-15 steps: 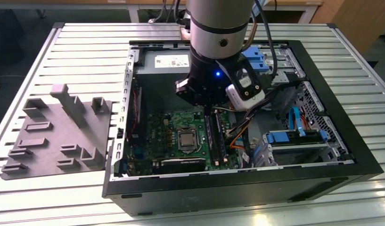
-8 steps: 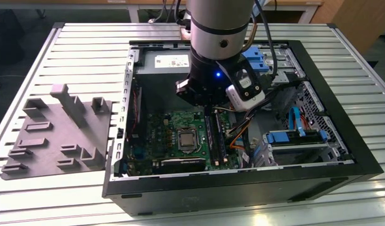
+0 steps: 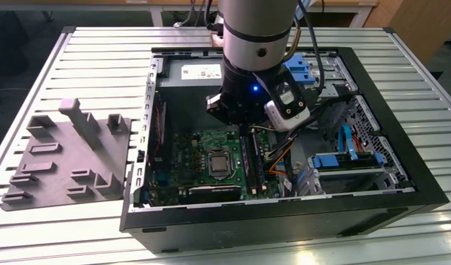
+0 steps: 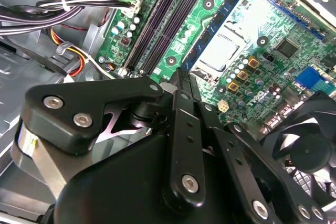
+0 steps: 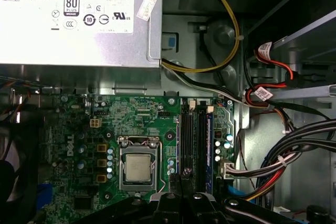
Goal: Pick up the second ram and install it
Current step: 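Insert the second ram into the second slot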
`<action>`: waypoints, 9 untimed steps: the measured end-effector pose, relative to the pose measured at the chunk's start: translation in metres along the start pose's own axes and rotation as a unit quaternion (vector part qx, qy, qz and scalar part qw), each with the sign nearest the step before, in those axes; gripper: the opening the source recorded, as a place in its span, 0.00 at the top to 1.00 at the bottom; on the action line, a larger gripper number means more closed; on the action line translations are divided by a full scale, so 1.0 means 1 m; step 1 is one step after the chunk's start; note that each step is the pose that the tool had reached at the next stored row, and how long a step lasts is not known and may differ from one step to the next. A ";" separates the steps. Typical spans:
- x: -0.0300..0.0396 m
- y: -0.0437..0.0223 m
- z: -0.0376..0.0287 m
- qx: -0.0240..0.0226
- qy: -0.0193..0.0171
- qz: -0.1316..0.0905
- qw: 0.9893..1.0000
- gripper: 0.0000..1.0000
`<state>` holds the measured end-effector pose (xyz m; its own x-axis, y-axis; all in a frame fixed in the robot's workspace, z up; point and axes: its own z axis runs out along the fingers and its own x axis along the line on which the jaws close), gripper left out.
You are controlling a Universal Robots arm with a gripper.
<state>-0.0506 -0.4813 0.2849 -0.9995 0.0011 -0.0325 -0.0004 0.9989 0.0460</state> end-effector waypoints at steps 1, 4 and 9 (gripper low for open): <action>0.0000 0.0000 0.0002 0.000 0.000 0.000 1.000 0.88; 0.0000 -0.0001 0.0010 0.000 0.000 0.000 1.000 0.88; 0.0001 -0.0001 0.0027 0.000 0.000 0.000 1.000 0.88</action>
<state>-0.0506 -0.4813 0.2822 -0.9995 0.0010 -0.0325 -0.0005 0.9989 0.0460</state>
